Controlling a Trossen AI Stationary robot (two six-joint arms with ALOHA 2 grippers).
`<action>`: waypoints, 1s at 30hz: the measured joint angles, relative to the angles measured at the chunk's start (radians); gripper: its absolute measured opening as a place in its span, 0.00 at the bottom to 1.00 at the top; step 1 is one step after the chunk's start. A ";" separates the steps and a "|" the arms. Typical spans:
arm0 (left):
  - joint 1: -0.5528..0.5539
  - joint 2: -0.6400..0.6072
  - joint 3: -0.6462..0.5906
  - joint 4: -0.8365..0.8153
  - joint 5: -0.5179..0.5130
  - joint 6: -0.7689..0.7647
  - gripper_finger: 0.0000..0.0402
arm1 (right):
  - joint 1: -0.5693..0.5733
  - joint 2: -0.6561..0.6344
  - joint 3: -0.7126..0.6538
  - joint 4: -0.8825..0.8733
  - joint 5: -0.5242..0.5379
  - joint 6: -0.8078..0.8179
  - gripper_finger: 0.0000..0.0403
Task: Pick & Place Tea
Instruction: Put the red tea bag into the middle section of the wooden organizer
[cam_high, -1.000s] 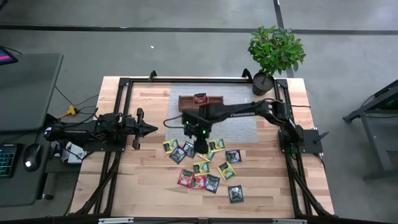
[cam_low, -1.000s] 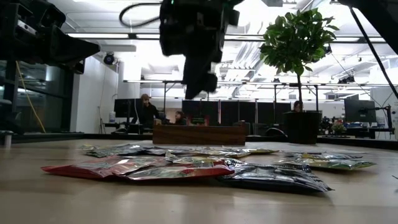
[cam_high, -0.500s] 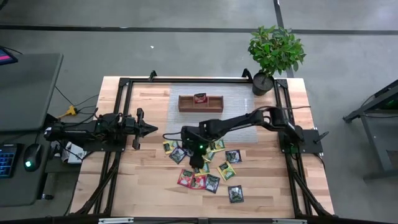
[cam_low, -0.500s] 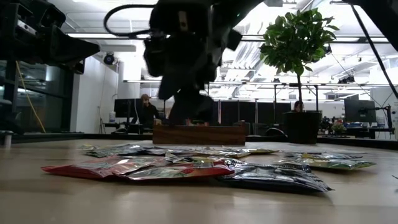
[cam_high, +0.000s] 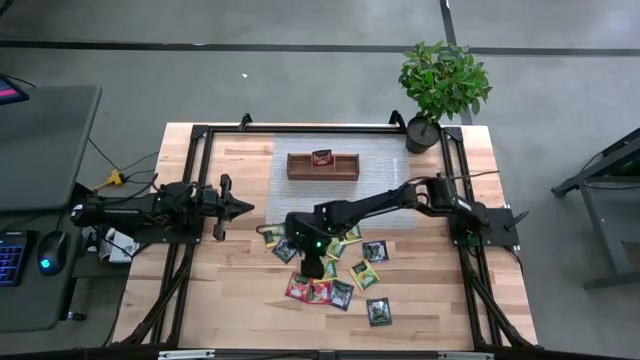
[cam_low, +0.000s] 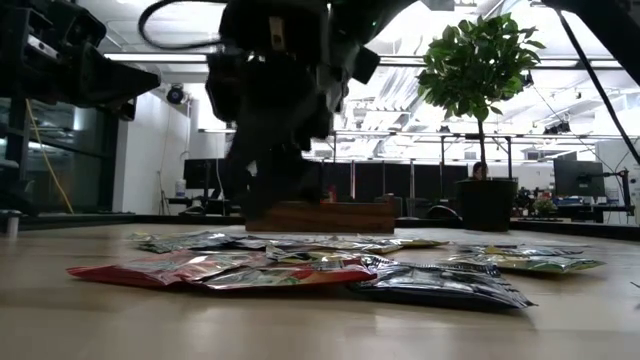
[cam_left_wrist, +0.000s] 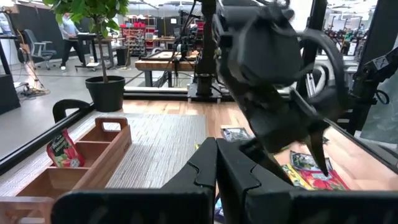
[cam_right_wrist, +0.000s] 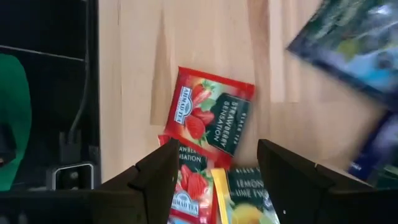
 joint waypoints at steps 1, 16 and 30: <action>0.000 0.001 0.000 0.000 0.000 0.000 0.00 | 0.005 0.012 -0.002 0.002 0.000 0.005 0.53; 0.000 0.001 0.000 -0.027 -0.002 0.000 0.00 | 0.046 0.066 0.000 0.103 0.058 0.068 0.53; 0.000 0.001 0.000 -0.028 0.000 0.000 0.00 | 0.076 0.063 0.002 0.056 0.233 0.042 0.53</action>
